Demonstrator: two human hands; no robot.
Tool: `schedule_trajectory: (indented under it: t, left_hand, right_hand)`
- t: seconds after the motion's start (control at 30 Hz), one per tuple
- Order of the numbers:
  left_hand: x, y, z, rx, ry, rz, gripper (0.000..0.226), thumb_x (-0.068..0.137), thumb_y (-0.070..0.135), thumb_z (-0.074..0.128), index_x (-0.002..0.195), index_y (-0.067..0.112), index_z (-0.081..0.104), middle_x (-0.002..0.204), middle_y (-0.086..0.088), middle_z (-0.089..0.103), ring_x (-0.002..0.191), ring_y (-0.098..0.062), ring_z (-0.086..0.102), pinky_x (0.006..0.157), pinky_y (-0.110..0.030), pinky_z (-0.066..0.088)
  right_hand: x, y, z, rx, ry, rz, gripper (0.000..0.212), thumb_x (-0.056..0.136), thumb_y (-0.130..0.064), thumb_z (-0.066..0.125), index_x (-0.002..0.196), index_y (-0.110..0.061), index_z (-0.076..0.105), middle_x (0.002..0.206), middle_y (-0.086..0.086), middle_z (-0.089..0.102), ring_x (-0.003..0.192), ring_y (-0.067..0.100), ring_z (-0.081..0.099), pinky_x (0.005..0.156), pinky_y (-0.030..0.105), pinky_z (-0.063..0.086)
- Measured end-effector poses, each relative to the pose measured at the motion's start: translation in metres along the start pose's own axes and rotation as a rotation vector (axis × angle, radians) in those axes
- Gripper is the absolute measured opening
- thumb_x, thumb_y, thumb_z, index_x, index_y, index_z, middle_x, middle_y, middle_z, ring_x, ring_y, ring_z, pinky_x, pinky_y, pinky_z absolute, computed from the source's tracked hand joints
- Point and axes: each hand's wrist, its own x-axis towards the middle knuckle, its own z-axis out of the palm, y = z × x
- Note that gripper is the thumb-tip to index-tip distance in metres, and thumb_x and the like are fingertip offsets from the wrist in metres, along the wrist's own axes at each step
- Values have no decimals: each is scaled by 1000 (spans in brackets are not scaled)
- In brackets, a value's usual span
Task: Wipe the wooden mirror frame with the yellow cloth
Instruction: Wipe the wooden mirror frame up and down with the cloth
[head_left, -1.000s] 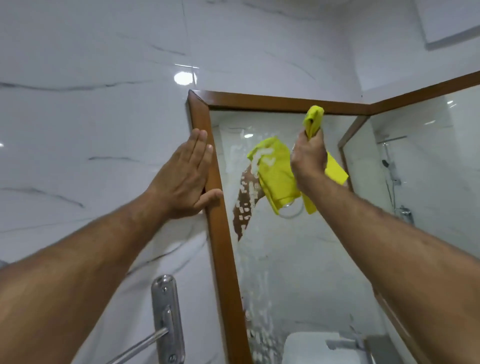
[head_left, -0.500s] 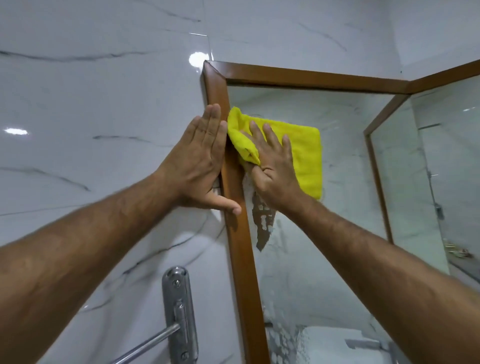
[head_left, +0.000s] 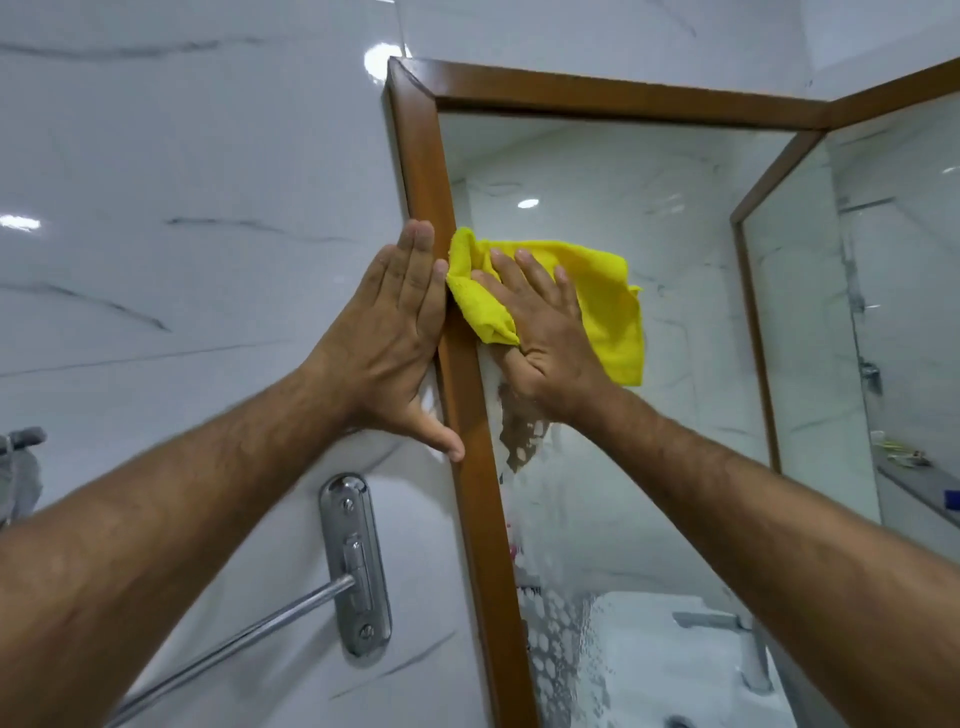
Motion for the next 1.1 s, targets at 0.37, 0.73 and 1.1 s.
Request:
schedule_trajectory:
  t: [0.37,0.73,1.1]
  left_hand:
    - [-52,63,22,-13,-119,-49,165,41,108,39,149,-11,4,154,-43,-4,145,-54,-6,118,-66,8]
    - [-97,118,38,19,-301,-189,166,40,102,51,148,-6,-14,155,-32,-22,146,-48,-16,122,-58,1]
    - [-163,201,69,-64,-543,-297,170,39,95,62,145,-8,-24,149,-35,-32,142,-48,-28,120,-57,-10]
  right_hand:
    - [-188,-8,25,-46,-240,-103,61,93,-40,38,150,-18,35,162,5,20,152,29,7,122,55,3]
    - [-163,-25,36,-48,-137,50,70,85,-34,45,151,-16,32,162,12,23,152,31,6,121,57,-1]
    - [-324,-30,37,-54,-458,-53,61,94,-34,43,151,-16,32,161,10,18,152,32,3,119,60,8]
